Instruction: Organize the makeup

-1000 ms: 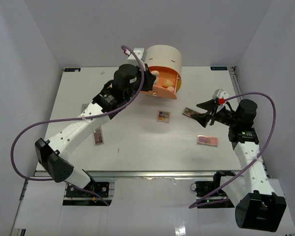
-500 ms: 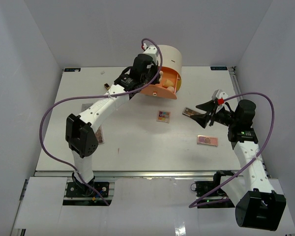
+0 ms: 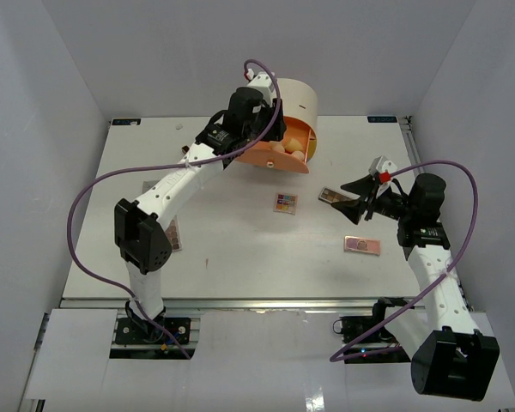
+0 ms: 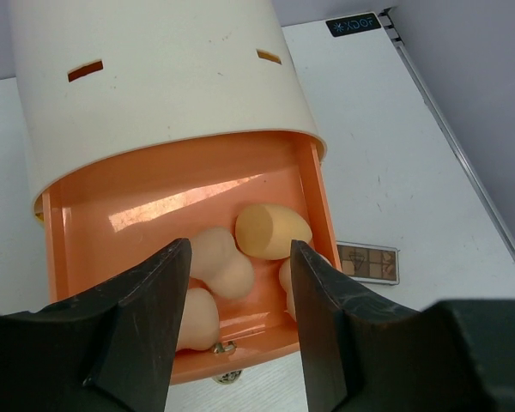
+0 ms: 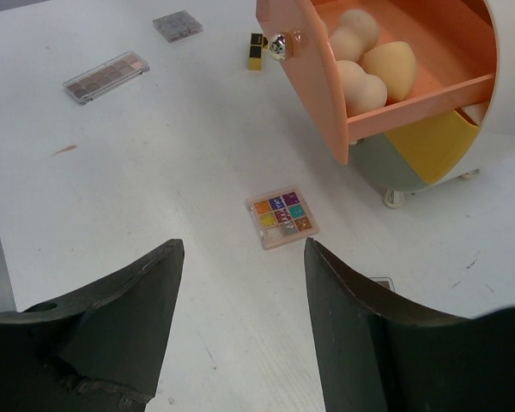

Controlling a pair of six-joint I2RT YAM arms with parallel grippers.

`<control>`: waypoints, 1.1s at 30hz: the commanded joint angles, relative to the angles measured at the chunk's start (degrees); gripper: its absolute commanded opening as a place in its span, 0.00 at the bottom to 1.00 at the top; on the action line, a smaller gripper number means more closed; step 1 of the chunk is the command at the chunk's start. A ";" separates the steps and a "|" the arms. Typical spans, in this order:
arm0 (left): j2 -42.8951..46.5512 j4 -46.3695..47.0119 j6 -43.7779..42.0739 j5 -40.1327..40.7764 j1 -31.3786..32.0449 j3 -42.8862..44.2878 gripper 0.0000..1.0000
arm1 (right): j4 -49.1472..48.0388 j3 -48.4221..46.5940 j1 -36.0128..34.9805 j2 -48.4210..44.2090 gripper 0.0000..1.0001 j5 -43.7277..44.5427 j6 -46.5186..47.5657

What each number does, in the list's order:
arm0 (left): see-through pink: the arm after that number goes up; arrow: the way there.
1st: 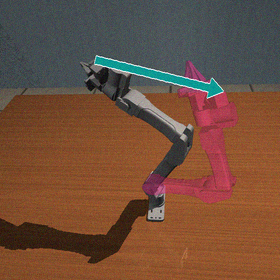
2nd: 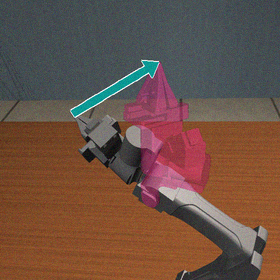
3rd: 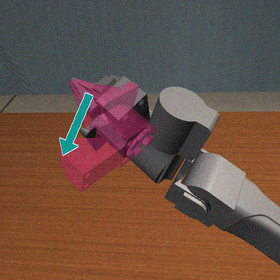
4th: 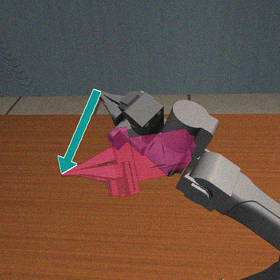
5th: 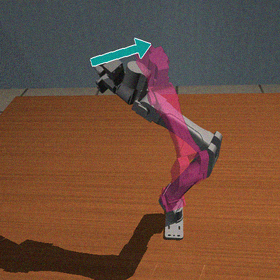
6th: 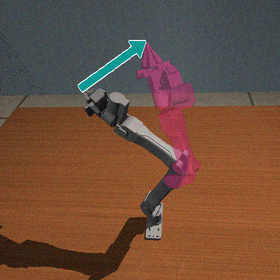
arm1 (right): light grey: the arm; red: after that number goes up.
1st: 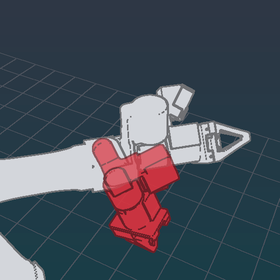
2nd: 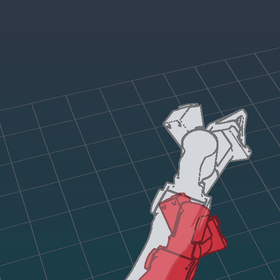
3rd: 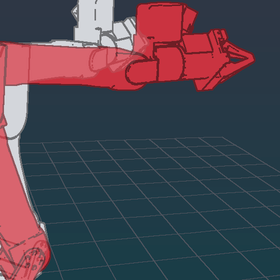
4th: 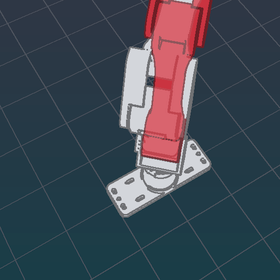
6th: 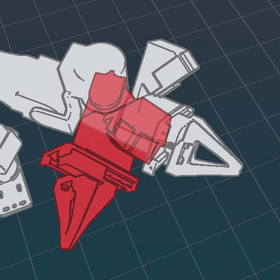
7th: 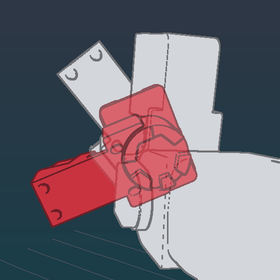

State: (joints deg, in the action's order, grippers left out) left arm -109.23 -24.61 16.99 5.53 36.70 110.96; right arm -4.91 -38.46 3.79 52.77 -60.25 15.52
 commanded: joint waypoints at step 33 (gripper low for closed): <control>67.78 7.27 1.92 8.07 -3.57 -67.93 0.89 | 15.91 -29.63 -47.13 30.52 0.15 50.08 33.50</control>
State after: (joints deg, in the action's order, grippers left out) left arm -43.92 -15.82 18.57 10.05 33.43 45.92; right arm 16.90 -65.41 -37.57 79.79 -28.64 52.90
